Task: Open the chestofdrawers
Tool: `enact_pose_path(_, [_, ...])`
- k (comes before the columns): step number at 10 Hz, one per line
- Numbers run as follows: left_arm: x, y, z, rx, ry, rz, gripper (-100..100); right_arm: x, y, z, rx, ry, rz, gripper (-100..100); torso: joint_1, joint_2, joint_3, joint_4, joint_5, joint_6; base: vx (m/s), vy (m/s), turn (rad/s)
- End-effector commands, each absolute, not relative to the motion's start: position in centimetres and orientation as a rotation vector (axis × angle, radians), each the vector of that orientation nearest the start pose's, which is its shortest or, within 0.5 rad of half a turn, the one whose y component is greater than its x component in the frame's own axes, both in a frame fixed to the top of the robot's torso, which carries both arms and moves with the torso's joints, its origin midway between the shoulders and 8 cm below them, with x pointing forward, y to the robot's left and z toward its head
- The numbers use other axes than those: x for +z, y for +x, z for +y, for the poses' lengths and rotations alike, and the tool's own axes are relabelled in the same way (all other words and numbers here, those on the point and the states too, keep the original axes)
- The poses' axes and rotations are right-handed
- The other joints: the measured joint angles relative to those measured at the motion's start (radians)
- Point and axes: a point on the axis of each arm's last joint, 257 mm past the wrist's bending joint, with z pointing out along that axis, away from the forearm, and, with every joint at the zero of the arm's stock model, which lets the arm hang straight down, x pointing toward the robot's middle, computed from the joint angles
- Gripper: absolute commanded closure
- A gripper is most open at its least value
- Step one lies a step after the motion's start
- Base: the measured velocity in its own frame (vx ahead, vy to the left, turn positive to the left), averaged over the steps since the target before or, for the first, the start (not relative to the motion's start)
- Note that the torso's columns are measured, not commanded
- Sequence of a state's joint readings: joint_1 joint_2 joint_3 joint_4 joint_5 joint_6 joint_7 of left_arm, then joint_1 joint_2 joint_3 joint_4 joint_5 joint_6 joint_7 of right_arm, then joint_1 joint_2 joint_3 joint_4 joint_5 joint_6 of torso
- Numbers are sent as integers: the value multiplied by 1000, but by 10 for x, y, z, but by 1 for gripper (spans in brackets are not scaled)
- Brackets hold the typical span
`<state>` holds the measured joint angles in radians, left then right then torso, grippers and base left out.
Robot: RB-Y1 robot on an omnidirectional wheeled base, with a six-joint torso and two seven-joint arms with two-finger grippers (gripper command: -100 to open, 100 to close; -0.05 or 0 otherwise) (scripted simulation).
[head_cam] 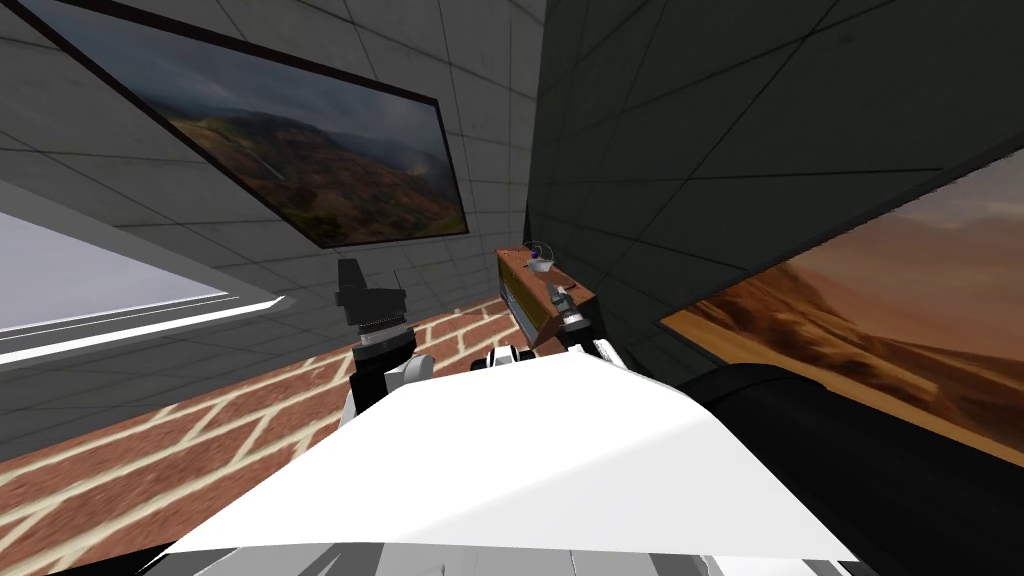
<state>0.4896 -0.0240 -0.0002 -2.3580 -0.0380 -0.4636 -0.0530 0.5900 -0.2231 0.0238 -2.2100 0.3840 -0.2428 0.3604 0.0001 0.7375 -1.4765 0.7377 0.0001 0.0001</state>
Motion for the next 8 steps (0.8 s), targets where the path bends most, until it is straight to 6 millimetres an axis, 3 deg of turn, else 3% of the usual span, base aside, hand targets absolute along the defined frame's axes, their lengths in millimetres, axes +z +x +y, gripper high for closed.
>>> enact_pose_path(1, [55, 334, 274, -1241, -592, 589, 0, -138, 378, -267, 461, 255, 1382, -100, 1, 0, 0, 0, 0, 0, 101, 38, 44])
enact_pose_path(2, [55, 334, 274, -1241, -592, 589, 0, -161, 377, -278, 373, 225, 1449, -100, 0, 1, 1, 0, 0, 0, 130, 51, 111])
enact_pose_path(3, [55, 334, 274, -1241, -592, 589, 0, -162, 377, -277, 360, 210, 1453, -100, 0, 0, 0, 0, 0, 0, 114, 35, 46])
enact_pose_path(4, [55, 334, 274, -1241, -592, 589, 0, -184, 374, -289, 276, 183, 1516, -100, -1, 1, 0, 0, 0, 0, 126, 57, 88])
enact_pose_path(5, [55, 334, 274, -1241, -592, 589, 0, -185, 374, -288, 256, 161, 1521, -100, 1, 0, 0, 0, 0, 0, 108, 40, 55])
enact_pose_path(6, [55, 334, 274, -1241, -592, 589, 0, -207, 370, -301, 172, 133, 1581, -100, 0, 1, 1, 0, 0, 0, 131, 43, 118])
enact_pose_path(7, [55, 334, 274, -1241, -592, 589, 0, -207, 370, -301, 152, 110, 1585, -100, 0, 0, 0, 0, 0, 0, 109, 22, 60])
enact_pose_path(8, [55, 334, 274, -1241, -592, 589, 0, -228, 365, -315, 68, 78, 1642, -100, -1, 1, 1, 0, 0, 0, 106, 39, 123])
